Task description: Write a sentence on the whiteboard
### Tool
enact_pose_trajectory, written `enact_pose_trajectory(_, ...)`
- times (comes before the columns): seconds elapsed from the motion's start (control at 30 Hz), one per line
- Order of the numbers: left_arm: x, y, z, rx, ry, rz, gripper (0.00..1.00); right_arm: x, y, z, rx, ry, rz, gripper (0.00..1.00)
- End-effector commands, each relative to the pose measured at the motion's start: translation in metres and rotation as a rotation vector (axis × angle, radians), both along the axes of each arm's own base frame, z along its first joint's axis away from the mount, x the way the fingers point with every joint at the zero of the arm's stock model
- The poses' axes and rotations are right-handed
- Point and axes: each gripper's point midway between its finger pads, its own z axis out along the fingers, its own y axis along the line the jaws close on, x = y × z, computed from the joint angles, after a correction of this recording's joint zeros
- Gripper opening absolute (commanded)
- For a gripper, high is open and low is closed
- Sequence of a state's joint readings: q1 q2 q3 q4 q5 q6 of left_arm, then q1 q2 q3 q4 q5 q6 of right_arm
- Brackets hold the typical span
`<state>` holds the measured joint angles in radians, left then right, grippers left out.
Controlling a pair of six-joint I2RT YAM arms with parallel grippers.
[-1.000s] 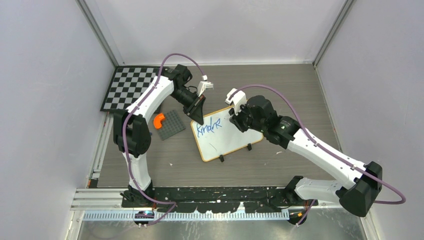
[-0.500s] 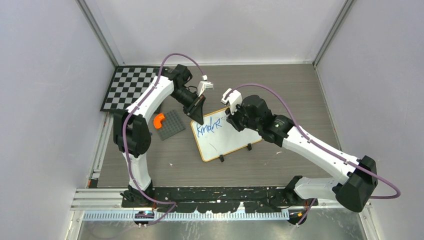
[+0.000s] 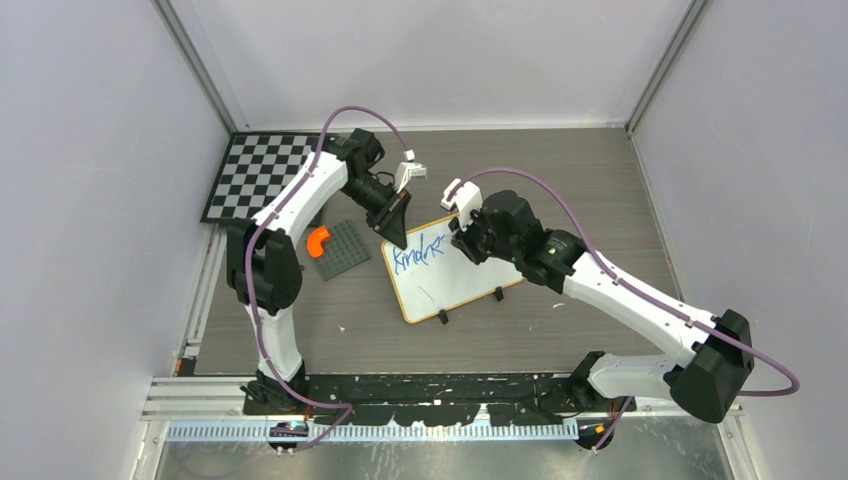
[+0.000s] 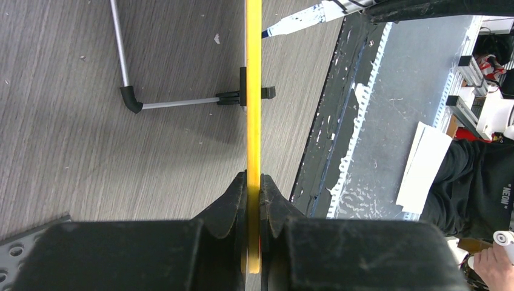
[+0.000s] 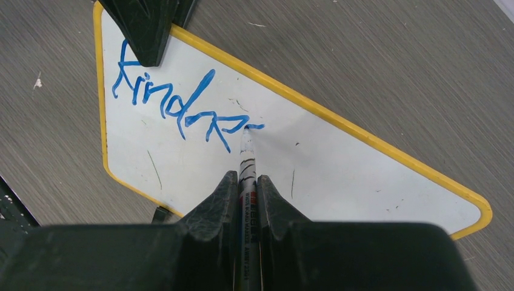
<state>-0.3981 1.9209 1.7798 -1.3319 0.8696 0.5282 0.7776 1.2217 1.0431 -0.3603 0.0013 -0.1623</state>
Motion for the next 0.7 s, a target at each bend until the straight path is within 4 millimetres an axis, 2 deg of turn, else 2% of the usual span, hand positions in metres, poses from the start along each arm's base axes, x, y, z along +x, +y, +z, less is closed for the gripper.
enact_pose_trajectory(0.0, -0.008, -0.009, 0.011, -0.04, -0.004, -0.027, 0.0, 0.002, -0.007, -0.004, -0.023, -0.029, -0.011, 0.0)
enact_pose_trajectory(0.37, -0.007, -0.009, 0.011, -0.038, -0.002, -0.023, 0.0, 0.001, -0.022, -0.01, -0.063, -0.04, -0.041, 0.0)
enact_pose_trajectory(0.53, -0.007, -0.009, 0.012, -0.038, -0.003, -0.023, 0.0, -0.007, -0.013, -0.019, -0.043, 0.017, -0.006, 0.0)
enact_pose_trajectory(0.67, -0.007, -0.009, 0.011, -0.037, -0.003, -0.022, 0.0, -0.011, 0.002, -0.012, -0.011, 0.022, 0.043, 0.0)
